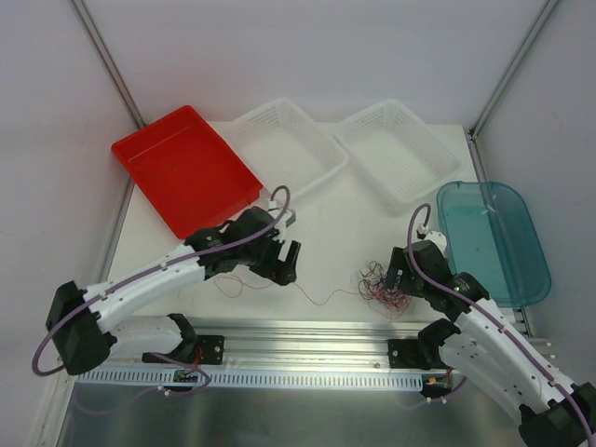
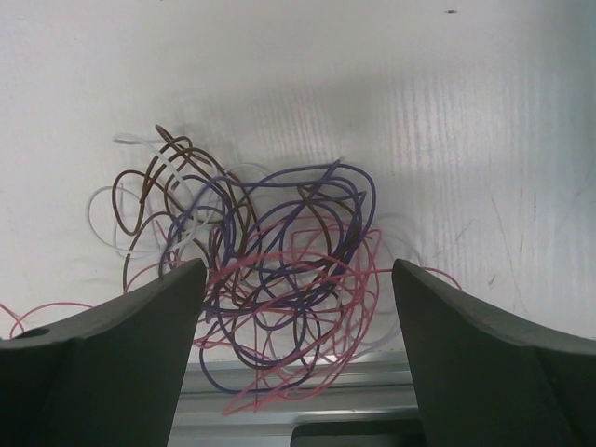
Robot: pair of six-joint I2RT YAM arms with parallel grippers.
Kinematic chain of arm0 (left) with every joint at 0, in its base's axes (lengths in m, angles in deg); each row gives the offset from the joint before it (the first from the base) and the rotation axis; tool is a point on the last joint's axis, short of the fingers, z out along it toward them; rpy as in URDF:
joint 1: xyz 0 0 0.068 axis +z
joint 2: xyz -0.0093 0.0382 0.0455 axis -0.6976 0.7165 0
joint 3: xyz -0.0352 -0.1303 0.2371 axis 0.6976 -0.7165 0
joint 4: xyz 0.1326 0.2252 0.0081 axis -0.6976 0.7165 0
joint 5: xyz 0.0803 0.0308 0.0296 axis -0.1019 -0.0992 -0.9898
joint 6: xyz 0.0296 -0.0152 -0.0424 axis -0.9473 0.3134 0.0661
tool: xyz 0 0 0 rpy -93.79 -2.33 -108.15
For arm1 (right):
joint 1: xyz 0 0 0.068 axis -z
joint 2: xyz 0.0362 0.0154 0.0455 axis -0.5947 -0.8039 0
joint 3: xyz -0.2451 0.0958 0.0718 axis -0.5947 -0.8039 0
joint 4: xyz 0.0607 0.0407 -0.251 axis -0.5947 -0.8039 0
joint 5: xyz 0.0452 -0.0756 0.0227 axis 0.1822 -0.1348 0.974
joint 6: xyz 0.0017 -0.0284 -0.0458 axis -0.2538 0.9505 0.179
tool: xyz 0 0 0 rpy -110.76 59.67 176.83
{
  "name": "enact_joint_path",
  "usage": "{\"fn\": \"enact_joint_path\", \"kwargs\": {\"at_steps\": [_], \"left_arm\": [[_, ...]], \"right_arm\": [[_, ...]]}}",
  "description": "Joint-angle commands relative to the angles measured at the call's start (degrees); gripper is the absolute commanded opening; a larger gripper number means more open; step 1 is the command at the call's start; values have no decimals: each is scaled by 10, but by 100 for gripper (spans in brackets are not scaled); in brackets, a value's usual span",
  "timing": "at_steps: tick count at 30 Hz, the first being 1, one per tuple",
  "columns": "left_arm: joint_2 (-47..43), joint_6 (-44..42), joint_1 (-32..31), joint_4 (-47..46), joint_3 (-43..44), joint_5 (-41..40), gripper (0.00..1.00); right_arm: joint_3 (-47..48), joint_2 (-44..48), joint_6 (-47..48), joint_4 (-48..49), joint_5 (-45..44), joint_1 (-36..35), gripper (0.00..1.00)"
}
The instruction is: Untangle the cables
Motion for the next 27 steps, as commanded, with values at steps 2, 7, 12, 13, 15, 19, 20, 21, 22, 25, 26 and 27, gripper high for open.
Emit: {"fn": "enact_joint_path", "kwargs": {"at_steps": [2,7,12,13,15,19,20,21,22,25,26,27], "left_arm": [[108,-60,-81,-60,69,-29,85],[253,-99,-143,-79,151,-17,81],[362,-121,-159,-78,212,18,75],[373,-122,-161,-78,217,23,73],[401,-123,-166,-78,229,33,68],[436,-124,-177,-82,239,33,57],[442,-123,-178,-82,240,31,55],[452,-122,-179,-84,241,29,46],[455,-122,-179,-86,243,29,41],[459,-125,-180,-89,244,27,0],[456,-126,-180,-89,243,25,0],[444,-127,-180,-89,238,21,0]], "right_arm": [[-5,-3,-19,39,22,2,85],[-11,-6,-23,48,31,2,85],[-11,-4,-25,50,37,2,85],[-11,-2,-26,51,38,2,85],[-12,-1,-27,51,39,2,85],[-16,-1,-26,55,40,2,85],[-17,-1,-28,55,41,2,85],[-20,-2,-28,59,43,2,85],[-21,-2,-29,62,45,2,85],[-28,-3,-31,66,49,2,85],[-29,-4,-31,66,48,2,84],[-30,-4,-32,67,47,2,84]]}}
